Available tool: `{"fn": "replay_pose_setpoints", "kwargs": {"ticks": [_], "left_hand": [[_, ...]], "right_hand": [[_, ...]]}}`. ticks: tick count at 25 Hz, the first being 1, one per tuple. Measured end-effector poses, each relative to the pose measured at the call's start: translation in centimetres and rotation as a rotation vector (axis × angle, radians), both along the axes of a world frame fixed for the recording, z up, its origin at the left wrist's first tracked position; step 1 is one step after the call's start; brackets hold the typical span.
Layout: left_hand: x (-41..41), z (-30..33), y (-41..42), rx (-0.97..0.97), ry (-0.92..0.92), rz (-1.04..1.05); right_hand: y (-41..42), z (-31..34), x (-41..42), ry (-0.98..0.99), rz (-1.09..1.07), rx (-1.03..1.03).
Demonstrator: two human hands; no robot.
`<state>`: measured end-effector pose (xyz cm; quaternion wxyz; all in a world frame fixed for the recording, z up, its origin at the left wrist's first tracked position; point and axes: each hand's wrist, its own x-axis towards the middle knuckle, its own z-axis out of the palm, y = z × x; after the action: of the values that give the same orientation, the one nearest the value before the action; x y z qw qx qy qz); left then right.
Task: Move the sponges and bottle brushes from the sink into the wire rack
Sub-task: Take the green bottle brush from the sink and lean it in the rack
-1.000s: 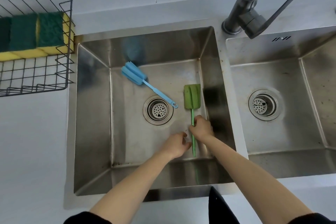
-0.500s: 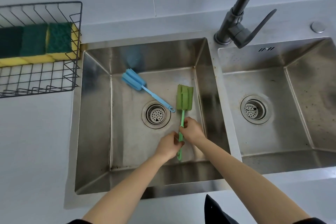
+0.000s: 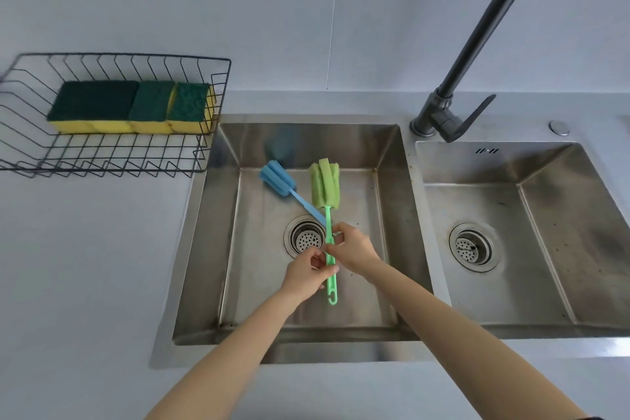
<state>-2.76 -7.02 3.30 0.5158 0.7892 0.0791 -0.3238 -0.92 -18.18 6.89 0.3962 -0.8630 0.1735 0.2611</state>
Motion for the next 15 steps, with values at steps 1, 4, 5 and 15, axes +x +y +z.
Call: {"fn": "replay_pose_setpoints", "kwargs": {"ticks": [1, 4, 5, 15], "left_hand": [[-0.1, 0.4, 0.2, -0.021, -0.013, 0.011], [-0.1, 1.7, 1.2, -0.064, -0.043, 0.001], [0.2, 2.2, 1.7, -0.072, -0.056, 0.008], [4.9, 11.0, 8.6, 0.248, -0.943, 0.044]], "right_hand": [[0.2, 0.5, 0.0, -0.011, 0.002, -0.002], [0.7, 2.1, -0.1, -0.057, 0.000, 0.000], [0.8, 2.6, 0.0, -0.079, 0.010, -0.005], [2.5, 8.9, 1.7, -0.241, 0.226, -0.142]]}}
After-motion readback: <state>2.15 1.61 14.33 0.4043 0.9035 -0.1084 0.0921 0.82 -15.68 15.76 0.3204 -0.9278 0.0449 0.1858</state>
